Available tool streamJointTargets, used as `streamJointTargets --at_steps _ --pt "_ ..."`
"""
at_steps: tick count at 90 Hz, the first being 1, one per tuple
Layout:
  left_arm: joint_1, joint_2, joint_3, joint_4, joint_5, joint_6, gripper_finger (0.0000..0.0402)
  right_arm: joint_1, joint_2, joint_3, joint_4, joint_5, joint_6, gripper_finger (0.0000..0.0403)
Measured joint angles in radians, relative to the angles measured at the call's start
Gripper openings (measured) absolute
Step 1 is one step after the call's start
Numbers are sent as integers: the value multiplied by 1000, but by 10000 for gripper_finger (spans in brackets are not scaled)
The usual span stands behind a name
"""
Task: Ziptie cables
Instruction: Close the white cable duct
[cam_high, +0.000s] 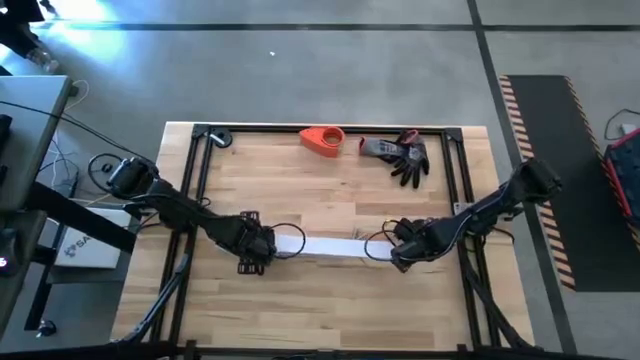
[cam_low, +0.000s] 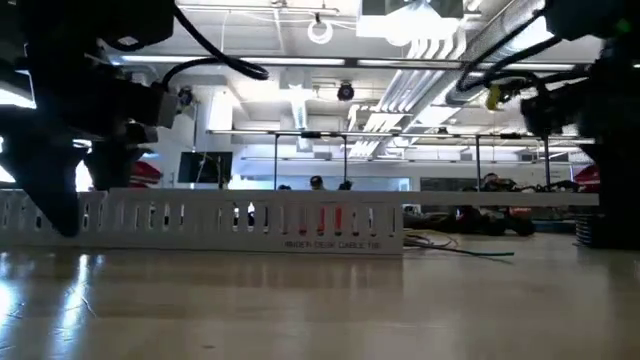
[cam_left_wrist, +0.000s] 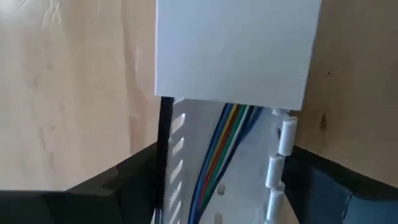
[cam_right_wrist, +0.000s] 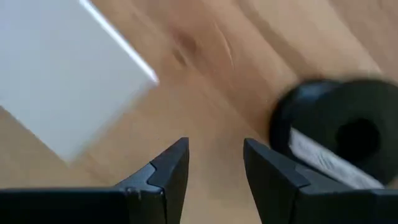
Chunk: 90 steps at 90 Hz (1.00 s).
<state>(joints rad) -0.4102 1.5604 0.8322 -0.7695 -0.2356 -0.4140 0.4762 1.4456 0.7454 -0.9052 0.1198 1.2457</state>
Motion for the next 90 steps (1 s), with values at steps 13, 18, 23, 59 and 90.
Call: streamJointTargets --at_steps 13,18,23,59,90 --pt "-4 0 0 67 -7 12 234 12 0 0 -27 -39 20 138" --pt "-4 0 0 88 -9 30 228 10 0 0 -13 -41 21 138" --pt "-4 0 0 109 -15 49 225 -1 0 -1 23 -21 20 138" --pt "2 2 1 103 -59 50 220 -76 2 -6 222 18 -126 138" --pt "27 -1 21 79 4 -41 233 -38 1 0 167 60 -72 138"
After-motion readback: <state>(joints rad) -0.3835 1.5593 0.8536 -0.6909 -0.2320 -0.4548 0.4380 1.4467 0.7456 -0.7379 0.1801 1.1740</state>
